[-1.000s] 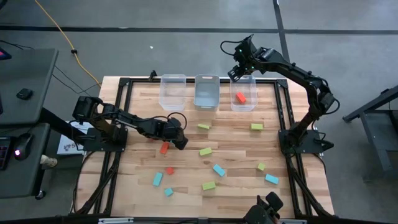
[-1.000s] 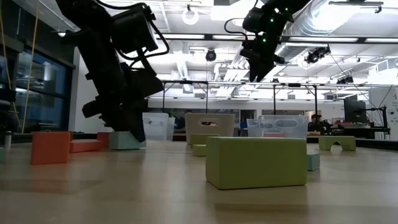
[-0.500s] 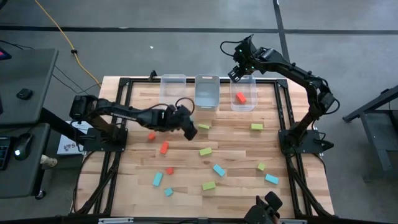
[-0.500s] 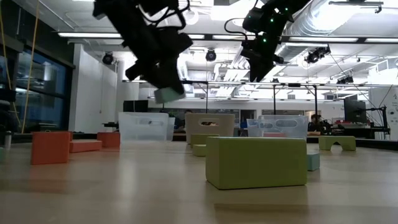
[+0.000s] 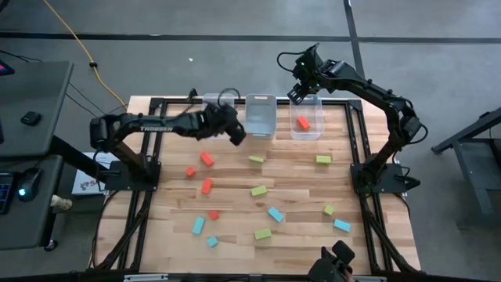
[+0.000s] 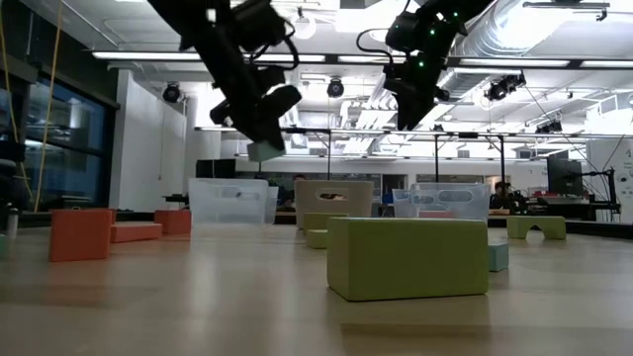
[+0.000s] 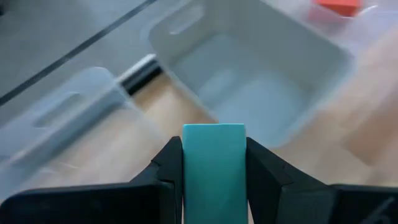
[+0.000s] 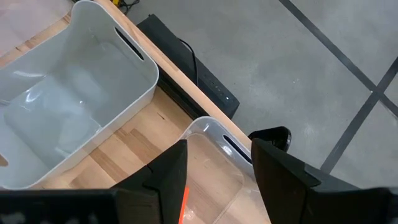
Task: Sort & place blocks by color
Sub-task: Put the blue block into the left transparent bin
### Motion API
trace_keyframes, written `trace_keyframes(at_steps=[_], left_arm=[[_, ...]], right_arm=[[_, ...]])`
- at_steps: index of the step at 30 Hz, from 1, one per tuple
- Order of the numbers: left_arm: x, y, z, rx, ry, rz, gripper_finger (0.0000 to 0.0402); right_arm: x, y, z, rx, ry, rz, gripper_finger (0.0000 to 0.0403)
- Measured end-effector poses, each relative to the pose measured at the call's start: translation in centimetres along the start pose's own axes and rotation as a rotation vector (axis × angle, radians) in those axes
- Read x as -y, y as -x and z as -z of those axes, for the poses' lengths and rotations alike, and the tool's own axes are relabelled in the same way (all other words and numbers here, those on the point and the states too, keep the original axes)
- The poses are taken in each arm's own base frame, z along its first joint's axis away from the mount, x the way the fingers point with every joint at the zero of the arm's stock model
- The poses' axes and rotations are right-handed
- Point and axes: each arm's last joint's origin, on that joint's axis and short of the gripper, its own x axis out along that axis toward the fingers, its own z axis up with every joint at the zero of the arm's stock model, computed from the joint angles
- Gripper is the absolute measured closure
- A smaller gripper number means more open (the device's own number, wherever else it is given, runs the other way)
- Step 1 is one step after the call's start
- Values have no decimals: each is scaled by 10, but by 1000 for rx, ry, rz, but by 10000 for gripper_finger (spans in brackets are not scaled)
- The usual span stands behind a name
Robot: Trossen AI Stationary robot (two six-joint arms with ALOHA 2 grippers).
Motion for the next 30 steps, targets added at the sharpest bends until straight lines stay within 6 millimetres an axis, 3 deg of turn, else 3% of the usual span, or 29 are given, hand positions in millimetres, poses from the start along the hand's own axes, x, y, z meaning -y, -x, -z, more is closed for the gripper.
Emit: trace_keyframes(at_steps=[10, 15, 21, 30], left_arm=[[-76, -28, -13, -58, 62, -26, 313], [-97, -33, -12, -97, 91, 14, 313], [-103, -33, -7, -150, 125, 7, 313], [-86, -47, 7, -257, 63, 35, 313]], right_arm=[[0, 0, -3, 32, 1, 2, 233], [0, 0, -5, 47, -1, 3, 233], [0, 0, -5, 47, -1, 3, 233], [0, 0, -4, 45, -41, 1, 233]])
